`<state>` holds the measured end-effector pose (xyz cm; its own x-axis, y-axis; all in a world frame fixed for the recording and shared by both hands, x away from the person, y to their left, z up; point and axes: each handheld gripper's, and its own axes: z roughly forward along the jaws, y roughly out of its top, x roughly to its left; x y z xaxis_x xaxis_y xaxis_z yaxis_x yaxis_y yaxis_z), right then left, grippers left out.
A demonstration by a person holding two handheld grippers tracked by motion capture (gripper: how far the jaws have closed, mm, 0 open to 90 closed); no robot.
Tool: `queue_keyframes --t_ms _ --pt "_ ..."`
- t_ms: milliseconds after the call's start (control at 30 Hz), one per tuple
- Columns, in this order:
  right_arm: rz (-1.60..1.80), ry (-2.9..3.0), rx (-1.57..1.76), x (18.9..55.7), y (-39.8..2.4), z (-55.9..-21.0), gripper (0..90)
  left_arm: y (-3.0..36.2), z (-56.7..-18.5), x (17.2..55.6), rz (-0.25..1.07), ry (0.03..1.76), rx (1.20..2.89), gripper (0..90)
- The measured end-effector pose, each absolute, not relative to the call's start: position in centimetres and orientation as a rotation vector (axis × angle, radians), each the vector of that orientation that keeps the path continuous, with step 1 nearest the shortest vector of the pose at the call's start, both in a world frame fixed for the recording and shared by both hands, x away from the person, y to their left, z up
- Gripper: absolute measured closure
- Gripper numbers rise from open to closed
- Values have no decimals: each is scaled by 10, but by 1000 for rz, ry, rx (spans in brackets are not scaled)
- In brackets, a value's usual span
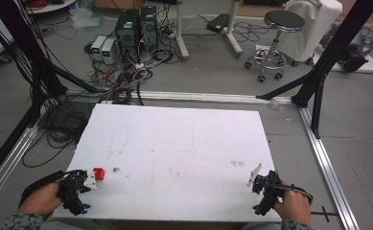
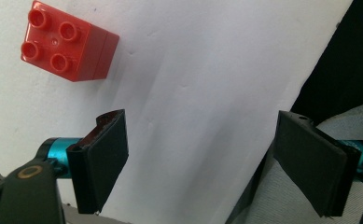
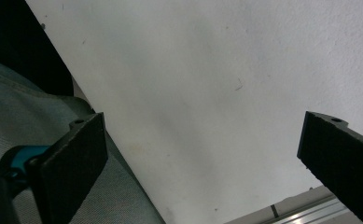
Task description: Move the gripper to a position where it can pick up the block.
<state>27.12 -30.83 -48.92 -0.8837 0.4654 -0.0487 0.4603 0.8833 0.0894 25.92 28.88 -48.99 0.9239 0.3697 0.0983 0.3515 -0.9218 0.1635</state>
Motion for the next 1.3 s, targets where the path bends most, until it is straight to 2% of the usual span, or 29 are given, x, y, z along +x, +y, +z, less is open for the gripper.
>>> queue_keyframes --t_ms 833,1033,1300 --pt "123 2998 738 271 -310 -491 11 298 -471 290 197 288 2946 182" --pt "119 2995 722 272 -309 -491 11 295 -468 301 196 154 2983 184" --pt "117 2999 723 272 -308 -492 11 290 -466 313 205 62 3017 184"
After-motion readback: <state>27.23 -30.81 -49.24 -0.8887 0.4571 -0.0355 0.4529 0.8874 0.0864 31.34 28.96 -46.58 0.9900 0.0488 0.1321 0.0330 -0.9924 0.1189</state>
